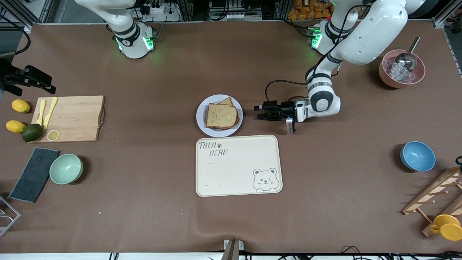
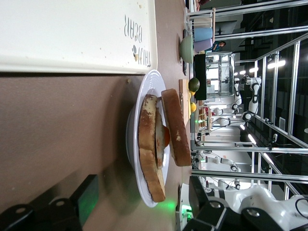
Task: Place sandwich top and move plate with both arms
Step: 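Reach the left gripper toward the white plate rim, then grip the white plate rim with the left gripper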
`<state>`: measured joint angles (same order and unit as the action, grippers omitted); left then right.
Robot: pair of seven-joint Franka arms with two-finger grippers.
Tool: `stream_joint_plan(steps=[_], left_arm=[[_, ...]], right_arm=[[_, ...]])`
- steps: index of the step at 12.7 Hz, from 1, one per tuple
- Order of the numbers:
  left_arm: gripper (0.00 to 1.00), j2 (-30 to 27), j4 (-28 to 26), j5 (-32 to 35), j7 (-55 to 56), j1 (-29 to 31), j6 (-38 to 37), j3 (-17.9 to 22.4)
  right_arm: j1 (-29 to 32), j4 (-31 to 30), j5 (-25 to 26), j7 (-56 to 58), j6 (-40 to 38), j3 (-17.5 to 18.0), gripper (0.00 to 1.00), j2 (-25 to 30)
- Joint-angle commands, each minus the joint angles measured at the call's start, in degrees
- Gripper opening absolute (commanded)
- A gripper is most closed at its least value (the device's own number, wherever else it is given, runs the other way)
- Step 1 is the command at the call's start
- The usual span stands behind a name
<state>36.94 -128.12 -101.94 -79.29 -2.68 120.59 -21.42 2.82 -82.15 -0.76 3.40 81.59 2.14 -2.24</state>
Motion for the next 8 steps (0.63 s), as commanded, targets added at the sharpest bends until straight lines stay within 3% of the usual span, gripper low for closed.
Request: stream_joint_plan(steps=[1,8], left_arm=[[0.70,2.17,2.43,-2.48,-2.01,-2.24,0.79,-0.11],[0.57,3.49,4.10,-3.62,-2.10,-4.36,3.68,-0.11]], right_arm=[[0.17,-0.56,-0.03,0.55,0.24,-0.20,1.00,0.57],[0.17,-0.64,-0.03,0.55,0.24,-0.29,1.00,0.57]])
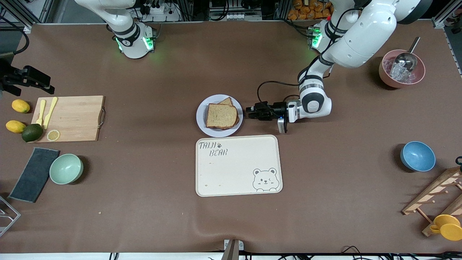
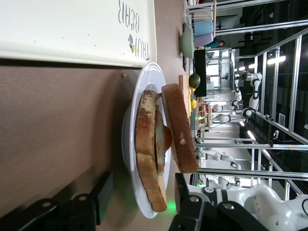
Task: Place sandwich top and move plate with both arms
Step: 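Grip the white plate rim with the left gripper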
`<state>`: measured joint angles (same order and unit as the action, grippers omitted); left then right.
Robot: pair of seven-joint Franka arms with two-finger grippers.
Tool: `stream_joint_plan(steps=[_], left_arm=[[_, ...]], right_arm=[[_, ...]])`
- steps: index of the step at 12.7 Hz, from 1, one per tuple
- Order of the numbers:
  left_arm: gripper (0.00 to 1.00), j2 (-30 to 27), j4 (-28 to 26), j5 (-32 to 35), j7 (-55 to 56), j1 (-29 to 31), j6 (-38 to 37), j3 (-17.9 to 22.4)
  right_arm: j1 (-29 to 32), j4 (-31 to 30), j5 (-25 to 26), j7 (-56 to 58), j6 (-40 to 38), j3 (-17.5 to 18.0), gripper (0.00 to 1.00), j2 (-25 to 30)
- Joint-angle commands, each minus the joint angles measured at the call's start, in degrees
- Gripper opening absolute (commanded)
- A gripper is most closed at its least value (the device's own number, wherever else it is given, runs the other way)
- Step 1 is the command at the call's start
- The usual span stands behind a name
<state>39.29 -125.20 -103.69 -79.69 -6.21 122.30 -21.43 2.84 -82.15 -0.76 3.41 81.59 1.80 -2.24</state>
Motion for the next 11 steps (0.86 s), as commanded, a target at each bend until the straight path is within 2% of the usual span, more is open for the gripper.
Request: stream_joint_plan(steps=[1,5,8,11], left_arm=[[0.55,1.66,1.62,-1.87,-1.70,-1.43,2.15,-0.10],[0.53,2.45,2.50,-1.95,-1.70,-1.61,2.94,-0.10],[0.42,2.98,3.29,-2.04,-1.70,-2.57,3.03,-0.10],[0.39,3.33,3.91,-3.89,-1.87,-3.81,3.38,0.16]], right_arm=[[0.15,-0.64,-0.03,0.54,0.24,0.05,1.00,0.57],[0.15,-0.99,-0.03,0.54,0.33,0.05,1.00,0.57],[0.24,-0.99,-0.03,0.54,0.33,0.05,1.00,0.57],[0.15,-1.08,-0.03,0.45,0.33,0.05,1.00,0.57]])
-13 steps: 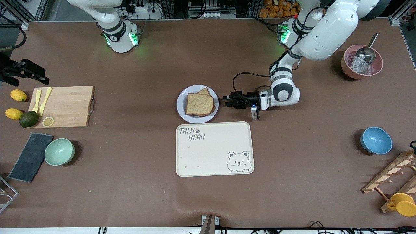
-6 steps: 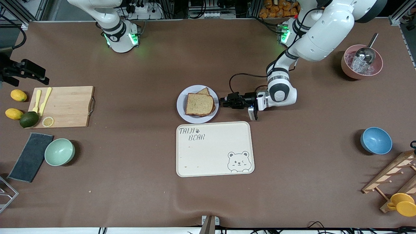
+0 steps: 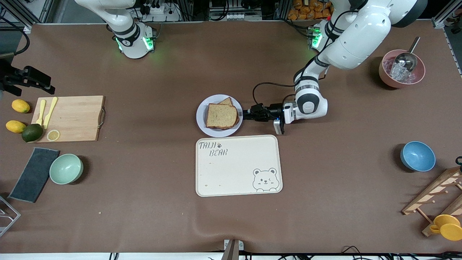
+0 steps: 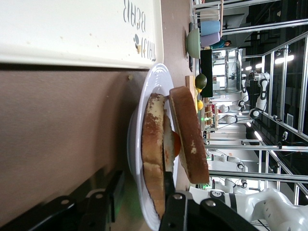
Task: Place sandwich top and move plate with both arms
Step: 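Grip the white plate rim with the left gripper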
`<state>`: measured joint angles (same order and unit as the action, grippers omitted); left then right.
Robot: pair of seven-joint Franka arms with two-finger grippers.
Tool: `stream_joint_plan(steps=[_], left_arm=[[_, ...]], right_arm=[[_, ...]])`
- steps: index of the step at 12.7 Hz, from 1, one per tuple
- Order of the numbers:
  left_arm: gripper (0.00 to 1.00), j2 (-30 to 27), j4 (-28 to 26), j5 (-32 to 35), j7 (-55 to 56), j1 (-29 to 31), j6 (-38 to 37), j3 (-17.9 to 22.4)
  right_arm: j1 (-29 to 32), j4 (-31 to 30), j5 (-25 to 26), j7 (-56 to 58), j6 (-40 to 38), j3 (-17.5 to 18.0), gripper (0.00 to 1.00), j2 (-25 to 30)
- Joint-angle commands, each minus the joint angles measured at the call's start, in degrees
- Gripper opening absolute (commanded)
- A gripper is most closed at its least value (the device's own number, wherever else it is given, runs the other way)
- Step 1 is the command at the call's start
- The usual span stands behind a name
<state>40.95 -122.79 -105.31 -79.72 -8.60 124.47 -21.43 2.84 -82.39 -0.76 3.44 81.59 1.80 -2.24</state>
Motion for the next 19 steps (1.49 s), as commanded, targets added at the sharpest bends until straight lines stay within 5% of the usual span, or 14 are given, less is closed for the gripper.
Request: stream_joint_plan(steps=[1,19], left_arm=[[0.39,1.94,1.85,-2.27,-1.93,-1.42,1.65,0.17],[0.24,6.42,5.10,-4.47,-4.83,-2.91,1.83,0.25]], right_arm=[[0.15,-0.84,-0.03,0.42,0.33,0.05,1.00,0.57],[0.15,-1.11,-0.03,0.42,0.42,0.05,1.00,0.57]])
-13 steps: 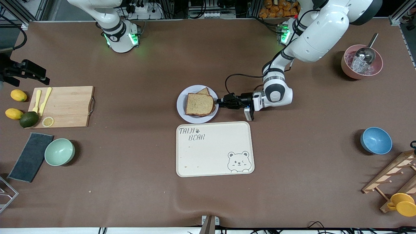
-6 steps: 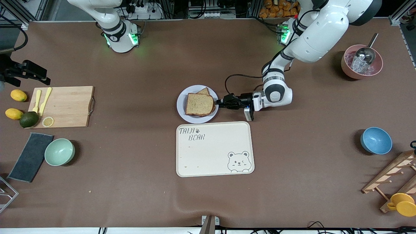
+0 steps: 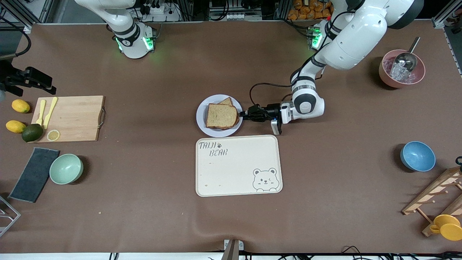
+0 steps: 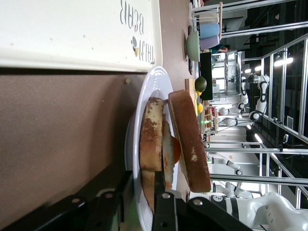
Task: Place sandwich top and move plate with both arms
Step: 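Grip the white plate rim with the left gripper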
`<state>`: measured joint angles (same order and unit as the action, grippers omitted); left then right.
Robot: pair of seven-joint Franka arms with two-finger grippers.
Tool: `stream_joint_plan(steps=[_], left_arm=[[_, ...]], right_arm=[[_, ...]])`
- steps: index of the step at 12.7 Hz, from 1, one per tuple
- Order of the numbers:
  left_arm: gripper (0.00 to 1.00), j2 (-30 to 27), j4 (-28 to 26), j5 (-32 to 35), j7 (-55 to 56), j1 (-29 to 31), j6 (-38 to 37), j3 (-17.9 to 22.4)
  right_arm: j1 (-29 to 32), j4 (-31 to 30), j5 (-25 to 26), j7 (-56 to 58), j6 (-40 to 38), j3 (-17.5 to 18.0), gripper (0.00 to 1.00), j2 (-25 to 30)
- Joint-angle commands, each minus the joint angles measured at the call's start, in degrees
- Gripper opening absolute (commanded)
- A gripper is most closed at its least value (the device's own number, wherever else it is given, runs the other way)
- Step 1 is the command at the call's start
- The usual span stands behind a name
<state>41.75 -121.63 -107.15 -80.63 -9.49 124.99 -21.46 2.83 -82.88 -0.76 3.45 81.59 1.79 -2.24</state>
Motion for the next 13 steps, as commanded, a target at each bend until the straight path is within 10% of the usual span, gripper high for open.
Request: stream_joint_plan(steps=[1,13], left_arm=[[0.24,5.89,4.04,-2.89,-4.01,-2.03,1.31,0.28],[0.00,8.53,5.97,-4.30,-7.61,-2.38,1.31,0.28]], right_arm=[[0.15,-0.62,-0.03,0.33,0.42,0.05,1.00,0.57],[0.15,-1.50,-0.03,0.42,0.86,0.05,1.00,0.57]])
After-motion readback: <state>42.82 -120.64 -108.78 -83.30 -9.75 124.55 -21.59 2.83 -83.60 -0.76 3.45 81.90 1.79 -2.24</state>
